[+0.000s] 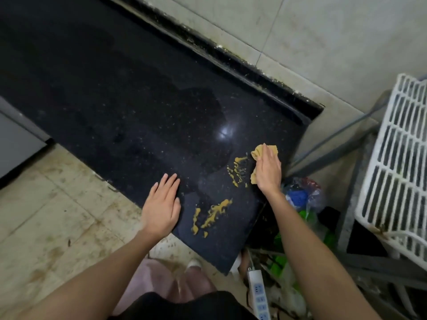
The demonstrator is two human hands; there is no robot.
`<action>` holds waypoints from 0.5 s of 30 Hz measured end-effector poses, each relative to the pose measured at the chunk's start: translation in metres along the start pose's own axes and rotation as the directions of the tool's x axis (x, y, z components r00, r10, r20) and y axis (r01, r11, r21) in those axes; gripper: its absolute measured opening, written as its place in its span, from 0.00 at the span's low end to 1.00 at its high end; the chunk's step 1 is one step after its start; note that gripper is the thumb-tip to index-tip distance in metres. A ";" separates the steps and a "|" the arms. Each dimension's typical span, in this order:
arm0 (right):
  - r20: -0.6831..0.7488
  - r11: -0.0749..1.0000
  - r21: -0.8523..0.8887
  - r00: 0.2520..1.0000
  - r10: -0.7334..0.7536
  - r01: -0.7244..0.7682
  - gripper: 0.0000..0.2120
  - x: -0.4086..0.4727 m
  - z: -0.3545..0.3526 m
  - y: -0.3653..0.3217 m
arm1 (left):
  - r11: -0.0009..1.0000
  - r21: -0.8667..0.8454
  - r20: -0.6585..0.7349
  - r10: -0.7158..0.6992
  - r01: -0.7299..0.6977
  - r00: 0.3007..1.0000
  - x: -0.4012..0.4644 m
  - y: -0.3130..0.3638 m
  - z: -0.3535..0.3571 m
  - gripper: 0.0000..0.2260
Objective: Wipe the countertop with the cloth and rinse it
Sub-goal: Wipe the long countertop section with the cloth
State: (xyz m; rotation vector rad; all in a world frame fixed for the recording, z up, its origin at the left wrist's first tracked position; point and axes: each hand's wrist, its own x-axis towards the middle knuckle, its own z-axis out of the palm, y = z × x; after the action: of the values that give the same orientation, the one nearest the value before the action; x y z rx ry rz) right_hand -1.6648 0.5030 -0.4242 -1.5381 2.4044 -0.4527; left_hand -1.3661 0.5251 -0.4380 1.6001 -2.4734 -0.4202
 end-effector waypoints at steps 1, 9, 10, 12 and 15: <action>0.007 0.997 -0.065 1.000 -0.028 0.028 0.22 0.006 -0.001 0.006 | 1.000 0.009 0.000 -0.003 0.003 1.000 0.000 0.000 0.001 0.24; 0.060 0.963 -0.253 0.995 -0.085 0.097 0.21 0.058 -0.001 0.017 | 1.000 0.028 -0.030 0.014 -0.013 0.999 0.001 0.000 -0.001 0.23; 0.063 0.962 -0.250 0.993 -0.099 0.112 0.21 0.055 0.000 0.014 | 0.999 0.029 -0.028 0.014 -0.014 1.000 0.000 -0.001 -0.001 0.24; 0.101 0.949 -0.234 0.976 -0.192 0.211 0.22 0.039 0.004 0.005 | 1.000 0.028 -0.024 0.010 -0.009 1.000 0.000 -0.001 0.000 0.24; 0.209 0.872 -0.194 0.888 -0.410 0.449 0.24 -0.008 0.015 -0.012 | 1.000 0.030 -0.013 -0.001 0.002 1.000 0.000 0.000 0.001 0.24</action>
State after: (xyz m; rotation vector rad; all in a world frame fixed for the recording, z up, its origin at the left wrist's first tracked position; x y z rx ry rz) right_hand -1.6458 0.5034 -0.4331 -2.1424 2.0419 -0.1089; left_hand -1.3663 0.5247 -0.4390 1.6108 -2.4806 -0.3735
